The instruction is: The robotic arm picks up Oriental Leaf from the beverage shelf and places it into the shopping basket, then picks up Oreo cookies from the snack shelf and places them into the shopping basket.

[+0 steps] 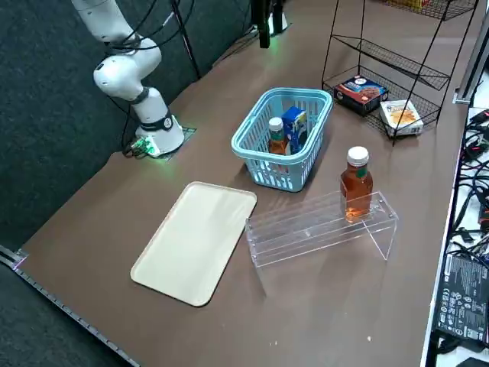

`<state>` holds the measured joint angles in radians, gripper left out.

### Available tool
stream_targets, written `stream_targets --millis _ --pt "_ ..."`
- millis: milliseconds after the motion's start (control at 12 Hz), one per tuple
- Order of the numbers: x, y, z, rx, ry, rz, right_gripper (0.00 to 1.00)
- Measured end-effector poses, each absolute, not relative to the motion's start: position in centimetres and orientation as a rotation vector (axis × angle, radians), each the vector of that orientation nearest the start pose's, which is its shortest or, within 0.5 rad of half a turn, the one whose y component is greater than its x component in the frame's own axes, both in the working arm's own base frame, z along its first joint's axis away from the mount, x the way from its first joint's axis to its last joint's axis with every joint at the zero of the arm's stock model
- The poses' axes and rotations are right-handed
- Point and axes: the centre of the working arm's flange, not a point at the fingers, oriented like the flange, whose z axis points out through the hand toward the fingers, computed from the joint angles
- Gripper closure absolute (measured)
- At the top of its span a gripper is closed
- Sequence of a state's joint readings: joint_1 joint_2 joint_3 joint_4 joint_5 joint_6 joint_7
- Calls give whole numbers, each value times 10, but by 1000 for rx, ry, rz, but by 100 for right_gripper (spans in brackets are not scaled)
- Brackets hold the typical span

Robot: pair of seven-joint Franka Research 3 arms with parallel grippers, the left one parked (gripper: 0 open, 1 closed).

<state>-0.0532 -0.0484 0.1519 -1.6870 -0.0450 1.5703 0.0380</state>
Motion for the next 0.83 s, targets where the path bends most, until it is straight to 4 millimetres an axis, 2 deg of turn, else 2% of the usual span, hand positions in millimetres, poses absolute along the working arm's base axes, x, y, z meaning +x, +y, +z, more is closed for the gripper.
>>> stream_targets --millis 83,333,833 --pt "536 27 605 -3191 -77 84 0" --pt "538 3 605 -3188 -38 85 0" --pt "547 5 595 -3186 -44 79 0"
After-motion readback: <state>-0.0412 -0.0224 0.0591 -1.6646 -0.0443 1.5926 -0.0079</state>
